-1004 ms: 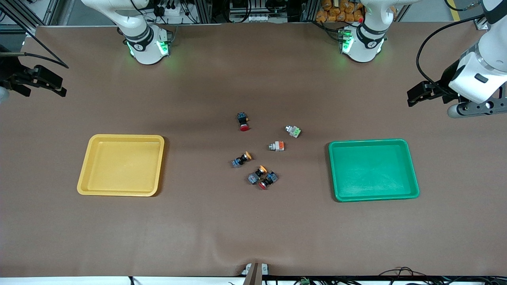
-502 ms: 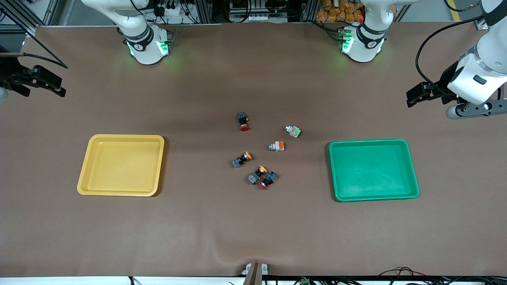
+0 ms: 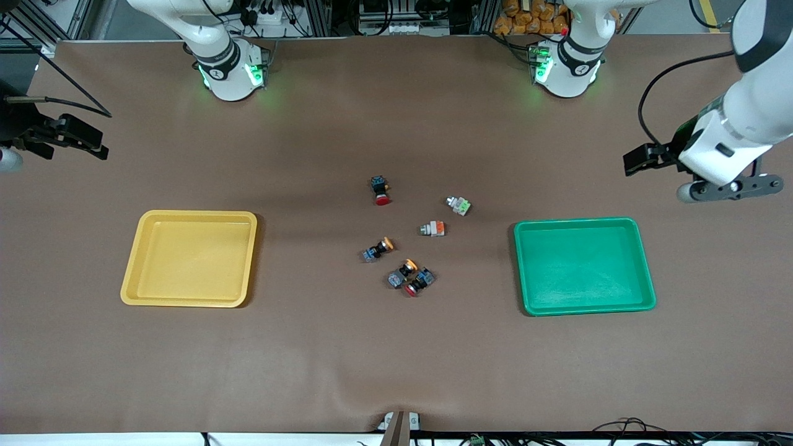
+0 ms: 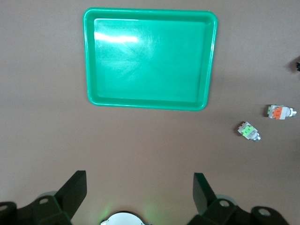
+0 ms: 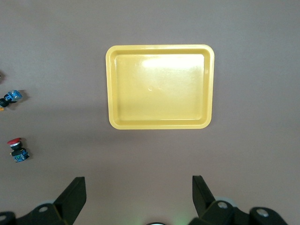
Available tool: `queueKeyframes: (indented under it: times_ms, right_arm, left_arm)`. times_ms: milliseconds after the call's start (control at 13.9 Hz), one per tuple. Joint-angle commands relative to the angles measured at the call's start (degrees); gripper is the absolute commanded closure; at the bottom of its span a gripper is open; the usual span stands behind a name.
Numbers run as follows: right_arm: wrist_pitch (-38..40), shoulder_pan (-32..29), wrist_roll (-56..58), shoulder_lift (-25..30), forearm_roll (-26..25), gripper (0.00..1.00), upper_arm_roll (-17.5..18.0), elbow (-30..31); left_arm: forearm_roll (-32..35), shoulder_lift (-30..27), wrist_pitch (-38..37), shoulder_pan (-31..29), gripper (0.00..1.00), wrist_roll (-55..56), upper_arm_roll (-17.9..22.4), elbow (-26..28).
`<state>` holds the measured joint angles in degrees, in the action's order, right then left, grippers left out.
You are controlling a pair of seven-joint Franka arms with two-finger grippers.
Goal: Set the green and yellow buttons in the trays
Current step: 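Reach the left gripper toward the green-label button while the right gripper lifts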
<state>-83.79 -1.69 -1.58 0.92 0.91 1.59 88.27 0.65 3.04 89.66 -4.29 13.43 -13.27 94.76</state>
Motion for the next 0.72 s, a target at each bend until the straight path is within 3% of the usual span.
queueKeyframes:
  times_ms: [0,358,645]
  right_arm:
    - [0.0,-0.6,0.6,-1.1,-0.6,0.0,0.7,-0.9]
    - [0.6,-2.4,0.6,-6.9,-0.2,0.0,0.4,-1.0]
    - [0.7,-2.7,0.5,-7.4,-0.2,0.0,0.3,-0.9]
  left_arm:
    - [0.1,-0.9,4.3,0.0,0.0,1.1,-0.4,5.2]
    - [0.1,-1.3,11.7,-0.2,0.0,13.8,-6.7,13.8]
    - [0.1,-1.3,19.7,-0.2,0.0,19.7,-8.9,20.9]
